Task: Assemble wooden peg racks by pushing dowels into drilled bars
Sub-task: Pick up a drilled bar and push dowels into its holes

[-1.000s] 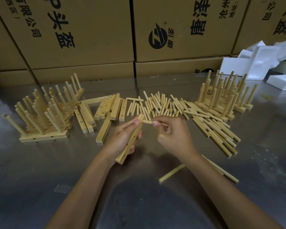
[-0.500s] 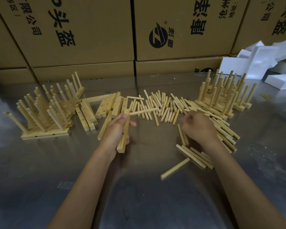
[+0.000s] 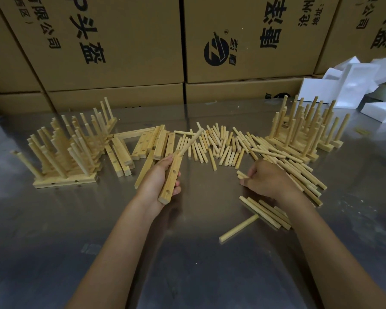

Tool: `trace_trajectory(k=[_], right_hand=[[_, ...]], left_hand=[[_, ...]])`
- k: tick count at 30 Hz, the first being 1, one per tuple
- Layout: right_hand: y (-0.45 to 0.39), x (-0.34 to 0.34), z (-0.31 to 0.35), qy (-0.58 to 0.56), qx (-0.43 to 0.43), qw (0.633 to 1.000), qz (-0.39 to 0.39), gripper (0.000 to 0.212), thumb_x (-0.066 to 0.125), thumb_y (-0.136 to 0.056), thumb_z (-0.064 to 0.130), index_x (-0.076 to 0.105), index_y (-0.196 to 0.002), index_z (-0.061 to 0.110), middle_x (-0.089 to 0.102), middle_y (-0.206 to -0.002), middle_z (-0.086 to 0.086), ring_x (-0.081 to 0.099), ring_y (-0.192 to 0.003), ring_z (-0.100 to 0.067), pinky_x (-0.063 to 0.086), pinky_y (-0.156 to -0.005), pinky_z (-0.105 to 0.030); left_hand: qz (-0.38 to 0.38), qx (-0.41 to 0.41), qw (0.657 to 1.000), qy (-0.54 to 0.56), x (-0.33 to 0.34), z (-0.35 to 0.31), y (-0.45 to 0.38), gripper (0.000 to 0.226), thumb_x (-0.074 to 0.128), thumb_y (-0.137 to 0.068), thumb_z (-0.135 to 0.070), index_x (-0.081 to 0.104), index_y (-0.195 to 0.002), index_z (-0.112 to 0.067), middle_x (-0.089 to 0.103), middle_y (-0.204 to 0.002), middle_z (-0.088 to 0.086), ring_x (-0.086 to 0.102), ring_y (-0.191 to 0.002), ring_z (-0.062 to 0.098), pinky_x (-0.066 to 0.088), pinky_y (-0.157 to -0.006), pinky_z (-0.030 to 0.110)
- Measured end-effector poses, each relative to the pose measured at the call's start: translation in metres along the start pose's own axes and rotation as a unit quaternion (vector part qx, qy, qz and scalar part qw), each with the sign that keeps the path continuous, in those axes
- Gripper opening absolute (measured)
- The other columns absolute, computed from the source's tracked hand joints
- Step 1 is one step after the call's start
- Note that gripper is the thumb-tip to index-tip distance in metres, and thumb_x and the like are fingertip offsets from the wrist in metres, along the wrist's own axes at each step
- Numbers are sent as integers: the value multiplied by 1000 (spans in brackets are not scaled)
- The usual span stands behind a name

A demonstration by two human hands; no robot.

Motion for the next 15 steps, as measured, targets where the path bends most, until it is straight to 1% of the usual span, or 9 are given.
trace_trajectory(k=[2,3,5,6,8,9,11,13,15], right_hand=[[-2,1,1,7,-11,1000,-15,15,70,-88,31,65,-81,19,65,-83,-1,57,-77,-13,48,-70,-33],[-1,-1,3,0,-21,999,-41,16,71,-88,30,62,-78,22,63,-80,3,56,-76,-12,46,-68,-32],[2,-8,9,-5,-49,993,-111,21,70,-89,29,54,-75,27,59,-75,8,53,-70,-8,36,-58,-28],[5,-12,14,-2,-66,988,-141,20,68,-91,27,52,-77,27,59,-74,11,52,-68,-5,32,-55,-26],[15,-17,29,-16,-127,975,-179,14,63,-94,23,53,-85,27,59,-73,14,52,-64,0,30,-51,-24],[21,-16,41,-38,-170,969,-175,12,62,-95,22,53,-89,27,59,-74,15,53,-62,0,30,-50,-21],[39,-4,69,-107,-259,953,-112,8,60,-96,22,55,-94,28,61,-84,15,57,-70,3,37,-53,-14],[58,15,94,-121,-327,935,-59,4,58,-97,25,56,-97,29,60,-89,15,59,-78,0,48,-63,-19],[67,24,106,-104,-359,924,-77,1,56,-98,26,55,-98,27,58,-85,16,58,-77,-4,52,-65,-30]], left_hand=[[-2,-6,1000,3,-1,2,1,18,52,-105,-29,63,-112,-17,54,-69,4,46,-44,10,37,-34,19],[-2,-10,1000,7,-1,2,1,19,53,-104,-29,63,-112,-16,54,-69,4,46,-45,10,37,-34,19],[7,-16,1000,14,0,3,2,20,54,-103,-28,63,-115,-15,54,-70,4,46,-47,11,37,-35,19],[14,-16,1000,18,1,3,2,20,54,-103,-28,63,-117,-15,54,-70,4,46,-48,12,37,-35,19],[24,-11,999,21,3,2,1,22,54,-103,-28,63,-120,-18,54,-70,4,45,-48,12,36,-35,20],[29,-8,999,20,4,2,1,22,53,-104,-28,63,-121,-19,54,-70,3,45,-48,12,37,-35,20],[40,-1,999,8,6,3,1,25,52,-104,-30,65,-123,-21,56,-71,2,47,-49,12,39,-36,20],[54,8,998,-16,10,5,2,29,51,-104,-32,63,-129,-23,58,-75,2,49,-53,12,41,-38,21],[74,17,997,-20,14,7,3,33,49,-105,-31,60,-135,-24,59,-76,1,50,-55,12,41,-39,21]])
Point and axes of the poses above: each hand's wrist, its own y-axis away from the middle knuckle, its own x-axis out of the palm, z = x × y, the point moved 6 cm from there along -y, towards the middle knuckle
